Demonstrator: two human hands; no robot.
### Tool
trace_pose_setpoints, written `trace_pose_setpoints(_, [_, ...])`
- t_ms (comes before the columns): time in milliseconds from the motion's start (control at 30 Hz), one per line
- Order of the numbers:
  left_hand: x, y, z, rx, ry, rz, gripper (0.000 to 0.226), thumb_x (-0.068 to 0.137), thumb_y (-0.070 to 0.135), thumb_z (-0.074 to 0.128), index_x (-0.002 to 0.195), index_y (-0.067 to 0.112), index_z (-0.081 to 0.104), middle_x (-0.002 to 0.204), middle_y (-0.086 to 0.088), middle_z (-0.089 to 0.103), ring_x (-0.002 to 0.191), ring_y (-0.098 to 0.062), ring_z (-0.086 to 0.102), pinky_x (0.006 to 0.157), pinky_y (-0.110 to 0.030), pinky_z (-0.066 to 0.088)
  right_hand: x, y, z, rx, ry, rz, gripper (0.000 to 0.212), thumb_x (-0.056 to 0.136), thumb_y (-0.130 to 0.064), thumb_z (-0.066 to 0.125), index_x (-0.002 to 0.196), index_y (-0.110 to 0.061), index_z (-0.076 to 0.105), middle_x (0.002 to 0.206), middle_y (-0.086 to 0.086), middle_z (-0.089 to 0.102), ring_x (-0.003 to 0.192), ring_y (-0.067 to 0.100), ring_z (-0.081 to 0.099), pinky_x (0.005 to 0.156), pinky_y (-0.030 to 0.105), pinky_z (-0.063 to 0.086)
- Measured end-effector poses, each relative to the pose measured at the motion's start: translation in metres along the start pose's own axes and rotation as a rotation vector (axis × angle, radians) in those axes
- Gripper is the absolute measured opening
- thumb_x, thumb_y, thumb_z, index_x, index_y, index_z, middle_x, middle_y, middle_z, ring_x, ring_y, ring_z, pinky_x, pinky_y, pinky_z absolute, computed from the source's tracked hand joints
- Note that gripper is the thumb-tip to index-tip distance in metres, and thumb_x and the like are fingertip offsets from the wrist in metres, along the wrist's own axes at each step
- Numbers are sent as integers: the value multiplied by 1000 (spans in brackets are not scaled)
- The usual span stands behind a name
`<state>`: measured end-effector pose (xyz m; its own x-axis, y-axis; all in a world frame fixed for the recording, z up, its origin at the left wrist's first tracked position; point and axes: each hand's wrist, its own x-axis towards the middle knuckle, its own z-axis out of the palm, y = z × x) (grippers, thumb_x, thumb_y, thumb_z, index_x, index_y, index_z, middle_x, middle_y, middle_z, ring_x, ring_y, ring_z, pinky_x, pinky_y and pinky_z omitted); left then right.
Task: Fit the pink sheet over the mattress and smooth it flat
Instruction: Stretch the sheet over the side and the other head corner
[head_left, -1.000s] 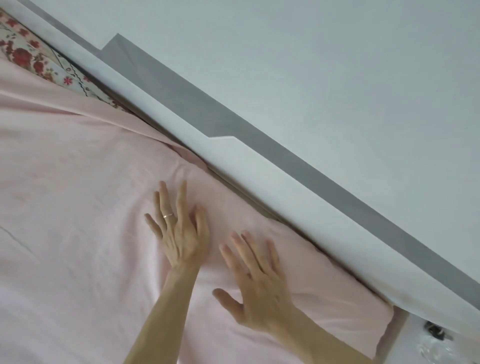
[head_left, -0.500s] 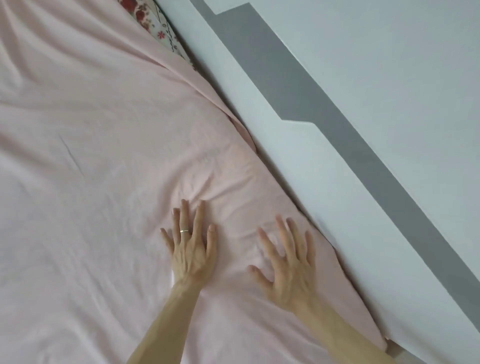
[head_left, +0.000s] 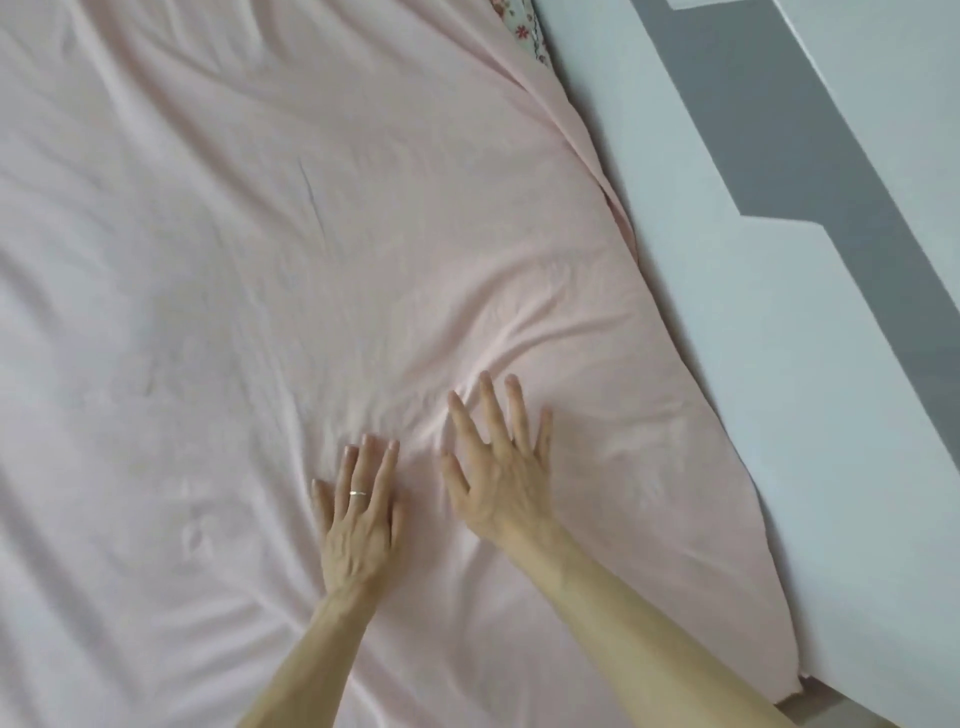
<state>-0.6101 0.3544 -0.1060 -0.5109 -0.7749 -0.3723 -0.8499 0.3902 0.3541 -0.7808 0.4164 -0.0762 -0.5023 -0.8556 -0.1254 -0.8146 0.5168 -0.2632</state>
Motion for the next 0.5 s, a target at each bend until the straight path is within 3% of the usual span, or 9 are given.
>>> trace_pose_setpoints(100, [4,-30,-2,64,21,-76,54,96,53,10,149,56,-3,161,23,-12,149,-4,-14,121,-48,-5,-1,-38,41,-65,-107,-202,60,97,-46,41,153,-29,30,165,1,15,153,22,5,116,61,14])
trace_pose_setpoints(167, [5,-44,-2,110,20,-57,55,96,54,11,149,56,-4,161,22,-13,149,-6,-15,120,-51,-4,-1,-12,50,-147,-73,-210,59,97,-51,38,153,-33,31,164,-5,17,152,18,9,117,57,15])
trace_pose_setpoints(300, [3,-55,-1,87,-5,-66,56,97,55,14,149,56,-5,161,22,-15,149,-8,-18,120,-53,-9,-7,90,24,-342,54,263,64,99,-59,29,156,-31,21,165,-4,14,153,20,7,120,58,4])
trace_pose_setpoints(367, [0,-54,-3,82,-19,-59,56,96,55,13,149,56,-6,161,21,-14,149,-8,-19,120,-54,-8,-17,130,6,-336,38,431,66,100,-60,22,157,-28,17,165,3,15,152,26,10,116,65,11])
trace_pose_setpoints(500, [0,-56,-5,90,-25,-52,57,97,55,13,150,53,-5,162,19,-11,149,-10,-17,120,-56,-5,-18,122,-15,-266,102,536,66,99,-51,32,156,-20,24,162,14,22,148,37,20,109,70,21])
